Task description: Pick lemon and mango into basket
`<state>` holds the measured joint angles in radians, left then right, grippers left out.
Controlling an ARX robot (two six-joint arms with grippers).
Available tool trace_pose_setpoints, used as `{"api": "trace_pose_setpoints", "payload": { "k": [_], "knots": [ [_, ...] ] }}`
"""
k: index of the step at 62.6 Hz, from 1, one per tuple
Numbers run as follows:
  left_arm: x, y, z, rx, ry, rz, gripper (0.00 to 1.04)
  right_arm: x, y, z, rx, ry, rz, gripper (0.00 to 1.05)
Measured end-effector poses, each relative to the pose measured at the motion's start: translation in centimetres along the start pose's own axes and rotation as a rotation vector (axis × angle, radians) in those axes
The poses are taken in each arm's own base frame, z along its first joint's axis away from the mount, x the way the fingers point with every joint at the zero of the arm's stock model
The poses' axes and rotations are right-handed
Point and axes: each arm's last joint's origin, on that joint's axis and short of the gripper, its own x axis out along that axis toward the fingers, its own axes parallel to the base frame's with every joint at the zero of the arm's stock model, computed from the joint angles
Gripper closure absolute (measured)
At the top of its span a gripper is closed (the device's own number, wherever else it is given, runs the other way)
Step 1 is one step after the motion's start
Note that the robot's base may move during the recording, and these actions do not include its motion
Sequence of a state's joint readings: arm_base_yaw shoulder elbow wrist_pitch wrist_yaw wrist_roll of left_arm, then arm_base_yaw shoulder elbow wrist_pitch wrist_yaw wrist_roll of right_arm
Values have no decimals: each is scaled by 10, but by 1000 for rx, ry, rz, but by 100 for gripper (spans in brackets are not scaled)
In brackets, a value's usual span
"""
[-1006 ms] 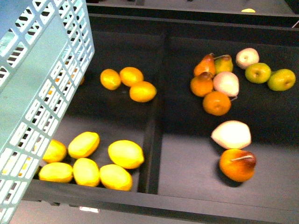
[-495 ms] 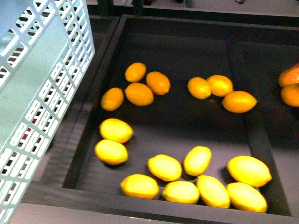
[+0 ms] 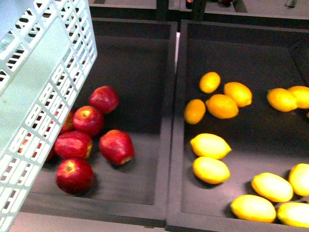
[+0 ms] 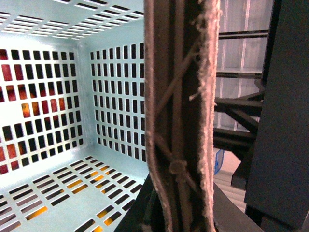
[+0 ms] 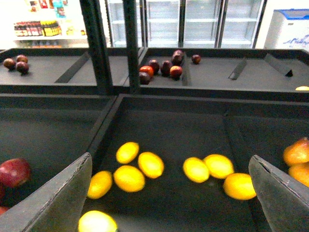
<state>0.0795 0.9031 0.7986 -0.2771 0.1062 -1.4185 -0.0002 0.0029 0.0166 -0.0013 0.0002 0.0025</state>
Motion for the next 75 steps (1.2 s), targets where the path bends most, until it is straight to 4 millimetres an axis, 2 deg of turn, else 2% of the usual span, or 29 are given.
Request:
{"api": "trace_pose_setpoints", "payload": {
  "k": [47,49,52,53,55,58,60,63,69,75],
  "knots": [
    [0,0,1,7,-1,0,98,0,0,0,0,0,3,9],
    [1,0,-1,50,8,43,98,0,0,0,0,0,3,9],
    [4,-4,-6,259,49,145,98,0,0,0,0,0,3,9],
    [6,-5,-8,282,55,154,98,0,0,0,0,0,3,9],
    [12,-8,-14,480,93,162,98,0,0,0,0,0,3,9],
    [21,-12,-22,639,134,158,98,0,0,0,0,0,2,9],
    [30,-15,-31,806,167,153,99,0,0,0,0,0,2,9],
    [42,-17,-43,945,194,150,99,0,0,0,0,0,2,9],
    [57,-29,-63,1056,237,114,99,0,0,0,0,0,2,9],
    [68,-44,-92,1099,342,30,99,0,0,0,0,0,3,9]
  ]
}}
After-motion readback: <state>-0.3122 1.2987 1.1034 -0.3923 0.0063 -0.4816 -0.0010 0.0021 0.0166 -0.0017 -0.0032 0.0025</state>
